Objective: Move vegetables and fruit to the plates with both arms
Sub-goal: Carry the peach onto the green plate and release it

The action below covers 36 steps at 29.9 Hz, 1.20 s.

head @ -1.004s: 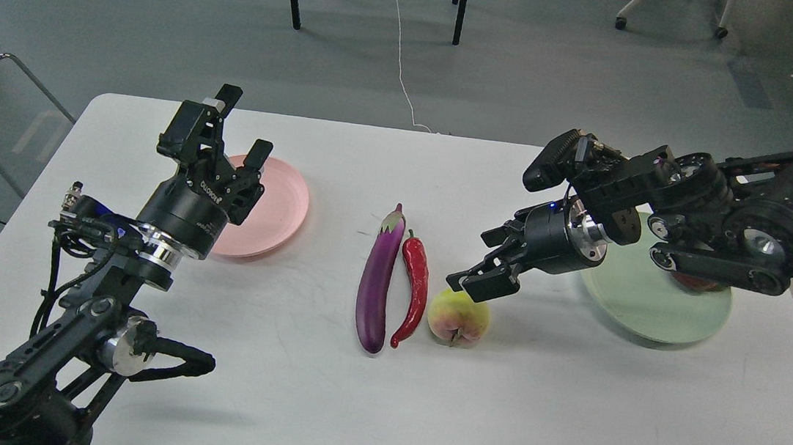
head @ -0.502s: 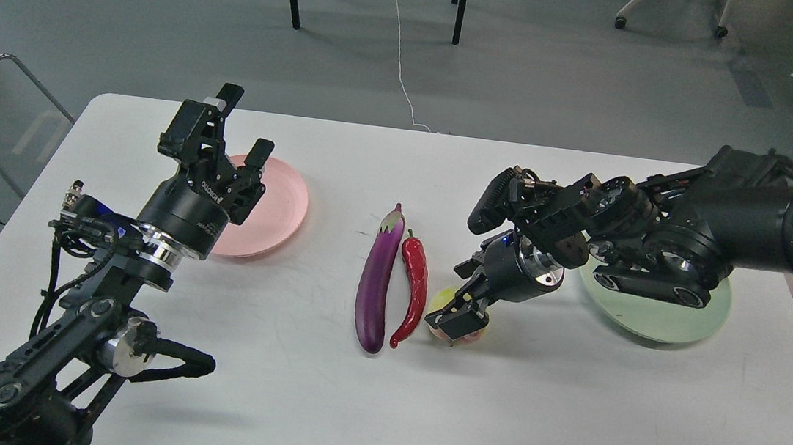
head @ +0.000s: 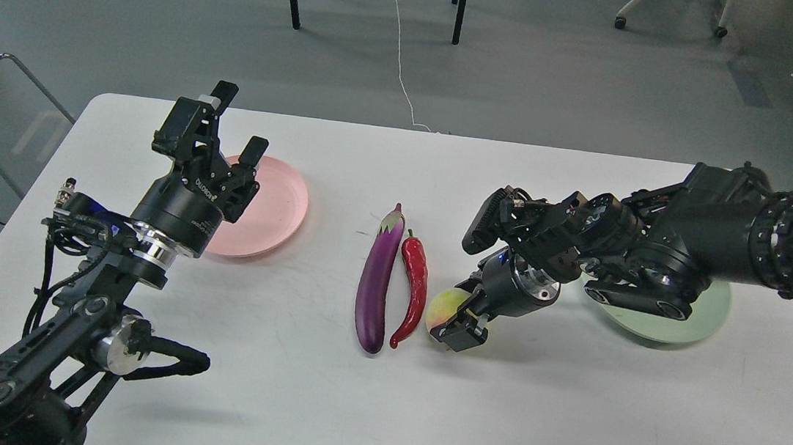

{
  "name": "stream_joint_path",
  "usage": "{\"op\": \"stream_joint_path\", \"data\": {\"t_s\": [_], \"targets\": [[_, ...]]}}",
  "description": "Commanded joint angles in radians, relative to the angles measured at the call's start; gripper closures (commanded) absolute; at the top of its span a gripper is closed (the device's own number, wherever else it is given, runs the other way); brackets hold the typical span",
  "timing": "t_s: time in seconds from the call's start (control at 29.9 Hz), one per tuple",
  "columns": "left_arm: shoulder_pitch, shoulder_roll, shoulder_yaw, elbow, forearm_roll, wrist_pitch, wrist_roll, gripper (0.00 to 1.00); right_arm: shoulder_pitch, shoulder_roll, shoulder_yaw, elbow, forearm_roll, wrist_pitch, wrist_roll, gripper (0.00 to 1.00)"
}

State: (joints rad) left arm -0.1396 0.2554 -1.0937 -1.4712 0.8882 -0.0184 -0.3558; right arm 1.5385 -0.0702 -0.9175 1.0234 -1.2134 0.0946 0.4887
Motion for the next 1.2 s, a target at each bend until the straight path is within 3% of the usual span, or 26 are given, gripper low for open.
{"op": "stream_joint_path", "data": {"t_s": [0.0,0.13,0.37,0.57,0.97,1.17], "targets": [[-0.002,0.002,-0.001,-0.001,0.0,0.0,0.0,0.01,0.012,-0.011,-0.001,0.004,0.002,-0.007,0.0,0.51],[-0.002,0.01,-0.002,-0.001,0.0,0.0,0.0,0.01,0.057,-0.069,0.02,0.006,0.003,-0.038,0.0,0.51],[-0.002,0.015,-0.003,-0.004,0.0,0.0,0.0,0.01,0.112,-0.316,0.069,0.012,-0.024,-0.042,0.0,0.51],[-0.002,0.01,0.0,-0.008,-0.002,-0.002,0.0,0.01,0.055,-0.483,0.065,-0.045,-0.144,-0.044,0.0,0.5],[-0.002,0.011,0.003,-0.015,-0.002,-0.002,0.0,0.01,-0.113,-0.516,0.066,-0.124,-0.172,-0.081,0.0,0.46],[-0.002,0.011,0.003,-0.021,-0.002,-0.002,0.001,0.01,-0.17,-0.516,0.069,-0.144,-0.17,-0.14,0.0,0.24]]}}
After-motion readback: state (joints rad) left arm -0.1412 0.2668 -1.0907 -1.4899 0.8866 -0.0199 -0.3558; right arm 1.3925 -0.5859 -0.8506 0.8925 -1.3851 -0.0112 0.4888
